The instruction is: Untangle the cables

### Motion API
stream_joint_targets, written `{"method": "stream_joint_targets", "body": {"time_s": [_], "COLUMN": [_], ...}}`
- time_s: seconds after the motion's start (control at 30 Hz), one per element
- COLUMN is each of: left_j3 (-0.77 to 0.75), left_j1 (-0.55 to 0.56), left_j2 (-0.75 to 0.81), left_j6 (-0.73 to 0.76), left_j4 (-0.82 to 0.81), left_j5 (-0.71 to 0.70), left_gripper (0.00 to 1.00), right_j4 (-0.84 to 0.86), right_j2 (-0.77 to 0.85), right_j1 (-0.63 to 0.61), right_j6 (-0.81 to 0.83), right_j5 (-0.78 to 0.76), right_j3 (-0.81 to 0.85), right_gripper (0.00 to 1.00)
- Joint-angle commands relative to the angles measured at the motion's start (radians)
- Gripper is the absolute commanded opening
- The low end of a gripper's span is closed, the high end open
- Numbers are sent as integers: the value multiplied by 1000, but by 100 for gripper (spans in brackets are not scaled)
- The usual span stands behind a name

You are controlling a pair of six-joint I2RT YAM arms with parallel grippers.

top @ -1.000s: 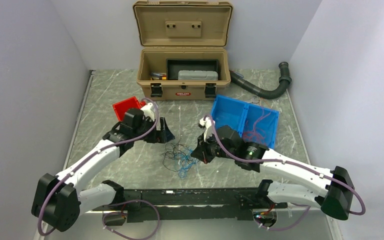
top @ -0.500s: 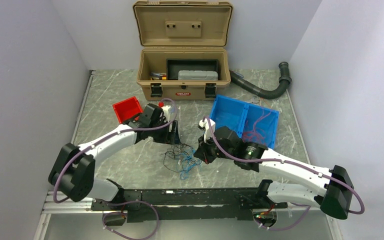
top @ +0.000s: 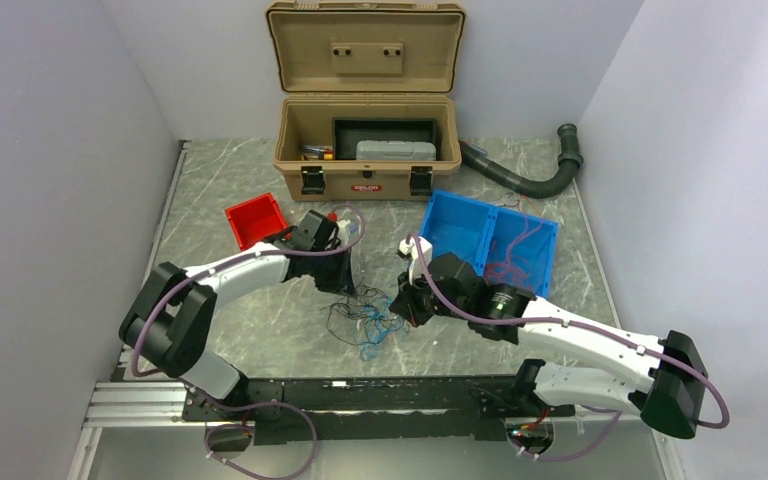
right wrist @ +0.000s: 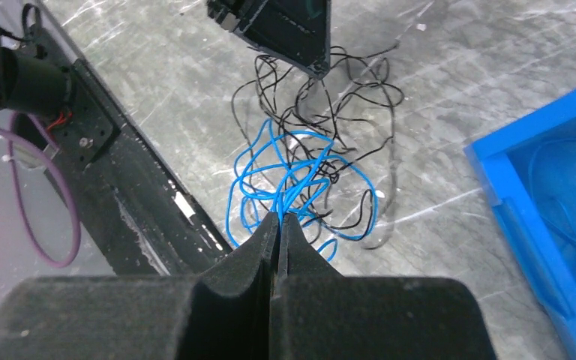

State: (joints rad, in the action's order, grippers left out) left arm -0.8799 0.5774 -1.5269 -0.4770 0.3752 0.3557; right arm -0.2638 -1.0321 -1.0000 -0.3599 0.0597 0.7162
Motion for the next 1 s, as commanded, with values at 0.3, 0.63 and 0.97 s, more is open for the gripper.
{"method": "stream_joint_targets", "body": {"time_s": [0.3, 0.63, 0.97], "left_j3": [-47, -194, -250], "left_j1": [-123, -167, -369], "left_j2": [272, 413, 571], "left_j6": [6, 45, 48], "left_j4": [43, 227, 372], "left_j5": [-196, -449, -580], "left_gripper": [0, 0, 0], "right_j4": [-314, -513, -702], "right_j2": [141, 311, 431], "right_j1": [37, 76, 84], "right_j6": [-221, -311, -466], "right_j5": [-538, -805, -990], "right_j3": [38, 153, 217], "right_gripper": [0, 0, 0]}}
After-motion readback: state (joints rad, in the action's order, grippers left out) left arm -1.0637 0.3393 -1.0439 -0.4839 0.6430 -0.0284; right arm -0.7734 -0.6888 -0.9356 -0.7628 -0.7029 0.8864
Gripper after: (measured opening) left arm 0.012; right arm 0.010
